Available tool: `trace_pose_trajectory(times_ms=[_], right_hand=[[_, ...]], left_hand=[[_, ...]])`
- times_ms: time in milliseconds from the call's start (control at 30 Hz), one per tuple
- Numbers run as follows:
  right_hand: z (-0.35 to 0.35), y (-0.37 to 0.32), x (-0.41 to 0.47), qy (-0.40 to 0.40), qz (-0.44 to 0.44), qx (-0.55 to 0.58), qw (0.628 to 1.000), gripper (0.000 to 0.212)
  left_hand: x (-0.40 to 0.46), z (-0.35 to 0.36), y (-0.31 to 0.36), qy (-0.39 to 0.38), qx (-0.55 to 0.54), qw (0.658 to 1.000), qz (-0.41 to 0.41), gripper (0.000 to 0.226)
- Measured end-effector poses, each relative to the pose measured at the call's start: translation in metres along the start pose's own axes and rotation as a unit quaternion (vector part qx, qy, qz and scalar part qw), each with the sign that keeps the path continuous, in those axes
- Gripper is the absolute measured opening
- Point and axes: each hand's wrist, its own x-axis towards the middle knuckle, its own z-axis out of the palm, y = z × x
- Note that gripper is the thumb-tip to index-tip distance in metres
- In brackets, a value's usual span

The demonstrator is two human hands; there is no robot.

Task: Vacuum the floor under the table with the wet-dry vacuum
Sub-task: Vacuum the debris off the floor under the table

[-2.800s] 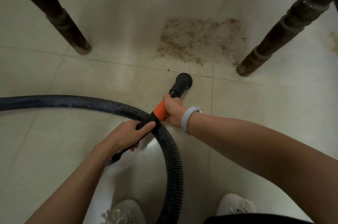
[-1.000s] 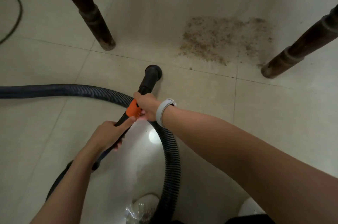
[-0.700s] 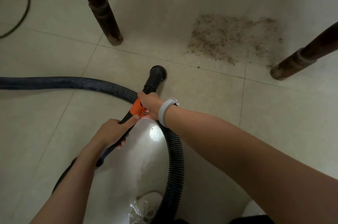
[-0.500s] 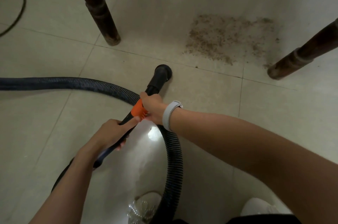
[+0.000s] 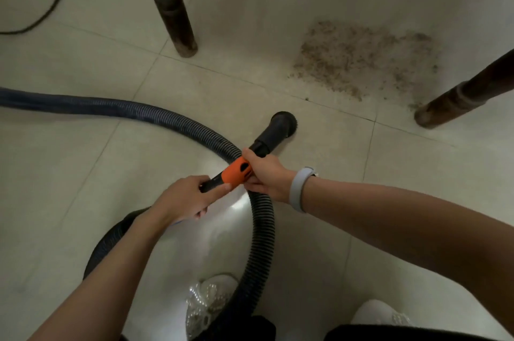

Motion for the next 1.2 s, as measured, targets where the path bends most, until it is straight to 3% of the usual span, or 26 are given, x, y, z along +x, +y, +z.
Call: trace_pose_trajectory(times_ms=[67, 133, 200, 233, 267, 333, 400, 533, 700, 867, 1200], right_hand=[[0.015, -0.005, 0.0, -0.006, -0.063, -0.067, 0.996, 0.031], [0.023, -0.008, 0.001, -0.028, -0.184, -0.182, 0.965, 0.028], [0.017, -0.002, 0.005, 0.009, -0.284, -0.392, 0.875, 0.025], [0.011, 0.005, 0.01, 0.045, -0.289, -0.479, 0.828, 0.028], [0.004, 0.013, 0.014, 0.058, -0.252, -0.533, 0.806, 0.045], [-0.007, 0.031, 0.014, 0.012, -0.109, -0.502, 0.858, 0.069], [-0.008, 0.041, 0.012, -0.037, -0.036, -0.427, 0.903, 0.063], [-0.007, 0.02, 0.022, 0.046, -0.112, -0.373, 0.92, 0.054], [-0.021, -0.02, 0.044, 0.114, -0.165, -0.359, 0.912, 0.05], [-0.028, -0.021, 0.054, 0.148, -0.146, -0.395, 0.895, 0.048], [-0.02, -0.018, 0.061, 0.155, -0.126, -0.401, 0.894, 0.049]], left_hand=[[-0.008, -0.003, -0.007, 0.069, 0.017, 0.997, 0.011, 0.04], [-0.016, -0.01, -0.017, 0.137, 0.02, 0.99, 0.003, 0.033], [-0.025, -0.017, -0.033, 0.186, 0.008, 0.982, -0.012, 0.032], [-0.03, -0.019, -0.042, 0.197, -0.001, 0.98, -0.019, 0.034], [-0.034, -0.02, -0.05, 0.206, -0.011, 0.978, -0.024, 0.035], [-0.04, -0.018, -0.065, 0.226, -0.019, 0.973, -0.038, 0.034], [-0.041, -0.014, -0.073, 0.247, -0.006, 0.967, -0.058, 0.032], [-0.042, -0.007, -0.076, 0.29, -0.042, 0.953, -0.07, 0.023], [-0.044, -0.013, -0.073, 0.279, -0.146, 0.949, -0.014, 0.029], [-0.045, -0.017, -0.088, 0.197, -0.154, 0.967, -0.042, 0.026], [-0.064, 0.005, -0.12, 0.15, -0.153, 0.974, -0.069, 0.028]])
